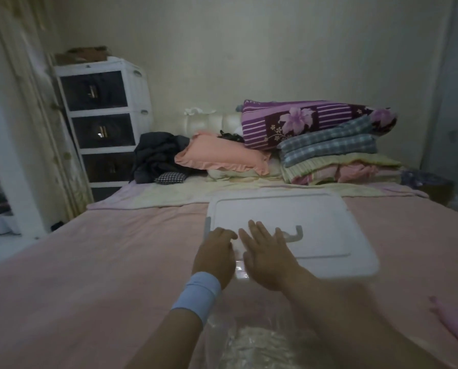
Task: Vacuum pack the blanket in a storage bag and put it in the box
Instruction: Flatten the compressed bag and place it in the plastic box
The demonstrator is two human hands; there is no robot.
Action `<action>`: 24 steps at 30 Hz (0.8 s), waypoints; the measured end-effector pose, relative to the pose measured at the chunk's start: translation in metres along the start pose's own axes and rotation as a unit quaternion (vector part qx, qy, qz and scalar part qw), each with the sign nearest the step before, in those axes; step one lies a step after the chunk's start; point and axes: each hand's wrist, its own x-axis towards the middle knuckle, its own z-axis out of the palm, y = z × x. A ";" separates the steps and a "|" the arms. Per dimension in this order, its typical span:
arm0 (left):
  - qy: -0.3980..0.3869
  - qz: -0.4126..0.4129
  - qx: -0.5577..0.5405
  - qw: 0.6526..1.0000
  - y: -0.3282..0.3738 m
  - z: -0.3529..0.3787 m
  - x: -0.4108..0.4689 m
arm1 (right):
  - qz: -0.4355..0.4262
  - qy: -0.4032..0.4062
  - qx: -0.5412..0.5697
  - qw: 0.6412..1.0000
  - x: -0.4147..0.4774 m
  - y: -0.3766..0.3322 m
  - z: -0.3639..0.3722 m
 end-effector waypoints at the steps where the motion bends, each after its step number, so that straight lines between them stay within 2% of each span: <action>1: 0.024 -0.025 -0.005 0.999 -0.006 -0.001 0.003 | -0.001 0.006 -0.004 1.000 -0.002 0.001 0.004; 6: -0.022 -0.192 -0.038 0.980 -0.024 0.007 0.013 | -0.007 0.028 -0.003 1.000 -0.009 0.004 0.013; 9: 0.024 -0.260 -0.134 0.956 -0.026 0.013 0.011 | -0.005 0.028 -0.025 0.999 -0.009 0.005 0.016; 17: 0.094 -0.281 -0.198 0.934 -0.028 0.014 0.009 | -0.007 0.044 -0.014 0.999 -0.007 0.004 0.020; 21: 0.052 -0.281 -0.118 0.951 -0.032 0.007 0.014 | -0.003 0.035 -0.019 0.999 -0.006 0.004 0.019; 24: 0.015 -0.329 -0.091 0.940 -0.042 0.003 0.017 | -0.010 0.033 -0.021 0.999 -0.008 0.002 0.020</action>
